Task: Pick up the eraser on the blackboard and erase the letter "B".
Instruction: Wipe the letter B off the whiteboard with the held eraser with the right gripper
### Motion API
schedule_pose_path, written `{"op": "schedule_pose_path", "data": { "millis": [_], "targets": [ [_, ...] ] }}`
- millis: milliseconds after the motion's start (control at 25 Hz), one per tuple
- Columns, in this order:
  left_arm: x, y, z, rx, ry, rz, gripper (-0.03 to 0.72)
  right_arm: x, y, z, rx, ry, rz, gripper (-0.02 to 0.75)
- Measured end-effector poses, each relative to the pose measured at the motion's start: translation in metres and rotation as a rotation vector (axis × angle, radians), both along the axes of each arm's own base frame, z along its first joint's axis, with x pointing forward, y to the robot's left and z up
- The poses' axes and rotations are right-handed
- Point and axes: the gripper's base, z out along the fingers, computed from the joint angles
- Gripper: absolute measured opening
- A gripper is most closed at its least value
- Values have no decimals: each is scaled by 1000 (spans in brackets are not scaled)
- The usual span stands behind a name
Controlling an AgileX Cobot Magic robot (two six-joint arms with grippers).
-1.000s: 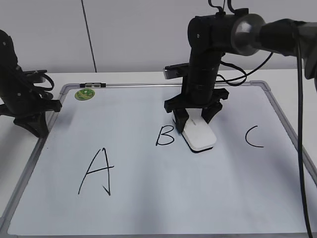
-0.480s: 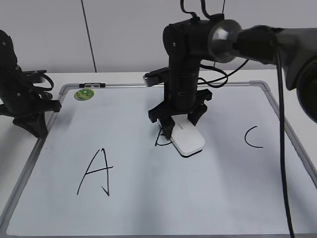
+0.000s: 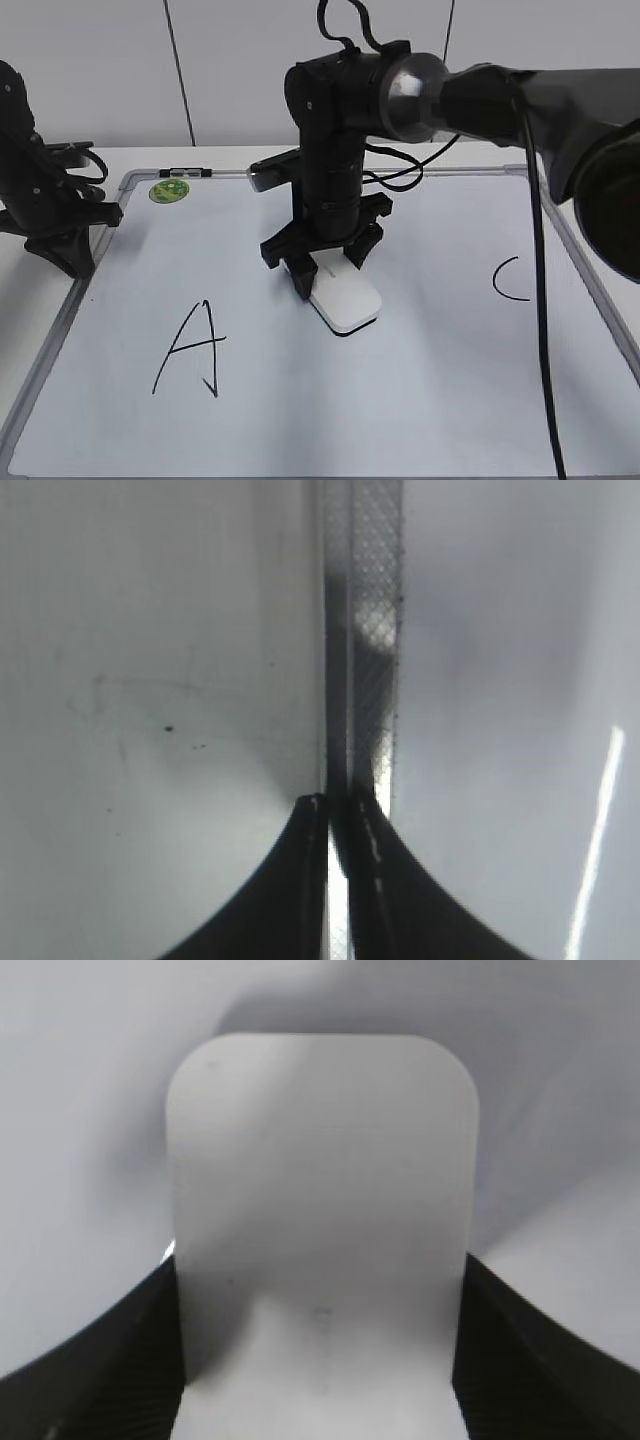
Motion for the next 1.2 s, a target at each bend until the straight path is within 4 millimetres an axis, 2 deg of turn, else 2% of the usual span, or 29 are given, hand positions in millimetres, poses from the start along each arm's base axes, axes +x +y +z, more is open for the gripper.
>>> {"op": "schedule_pose_path", "data": {
  "millis": [920, 1200],
  "targets": [
    [0, 1, 0, 10, -1, -6, 19, 0, 2, -1, -61, -44, -43, 529],
    [0, 1, 0, 12, -1, -8, 19, 9, -13, -1, -34, -20, -113, 529]
  ]
}}
